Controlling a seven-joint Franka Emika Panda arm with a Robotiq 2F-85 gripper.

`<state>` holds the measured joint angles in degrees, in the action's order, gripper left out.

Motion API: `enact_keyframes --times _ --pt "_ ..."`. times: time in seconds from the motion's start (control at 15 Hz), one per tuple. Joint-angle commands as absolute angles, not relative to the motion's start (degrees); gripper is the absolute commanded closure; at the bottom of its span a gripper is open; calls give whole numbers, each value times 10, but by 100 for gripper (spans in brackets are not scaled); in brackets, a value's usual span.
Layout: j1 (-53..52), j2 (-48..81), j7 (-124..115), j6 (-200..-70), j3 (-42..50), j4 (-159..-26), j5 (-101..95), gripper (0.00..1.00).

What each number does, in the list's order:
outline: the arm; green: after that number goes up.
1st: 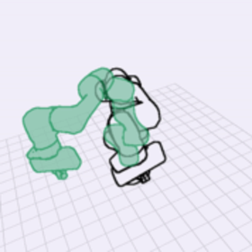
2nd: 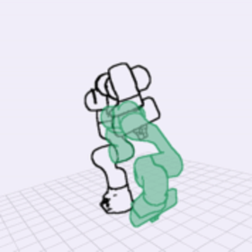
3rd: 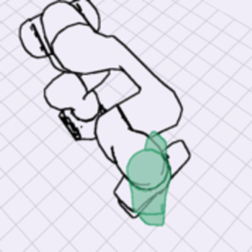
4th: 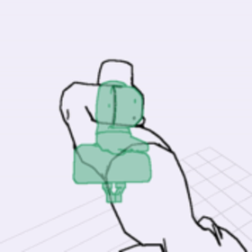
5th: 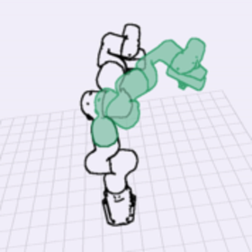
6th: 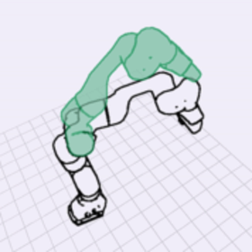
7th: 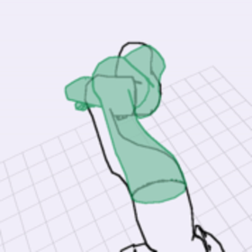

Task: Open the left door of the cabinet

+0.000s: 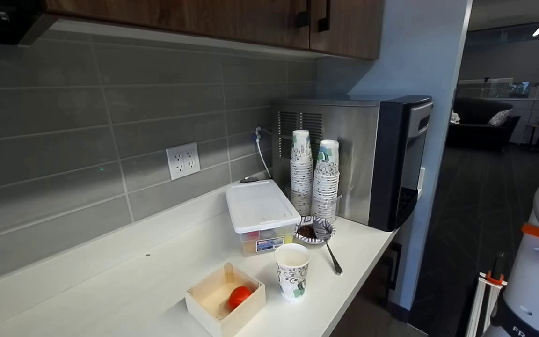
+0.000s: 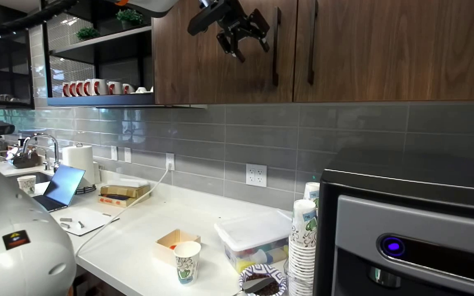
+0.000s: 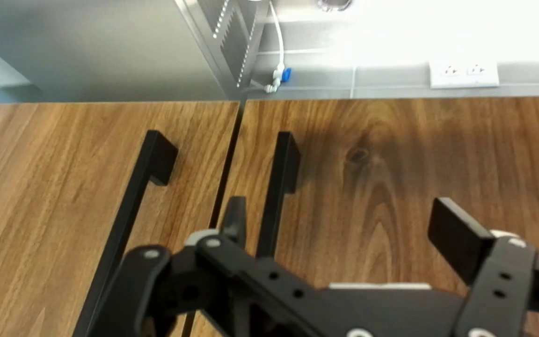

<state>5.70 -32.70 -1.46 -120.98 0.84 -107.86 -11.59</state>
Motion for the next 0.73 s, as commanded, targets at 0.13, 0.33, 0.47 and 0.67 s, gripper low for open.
enact_keyframes --times 0.13,0.33,0.47,0.67 --pt "13 -340 47 -1111 47 -1081 -35 0" --pt "11 -340 60 -1077 55 -1087 -22 0" --pt "13 -339 64 -1060 55 -1089 -20 0" --pt "16 -338 66 -1044 53 -1091 -24 0"
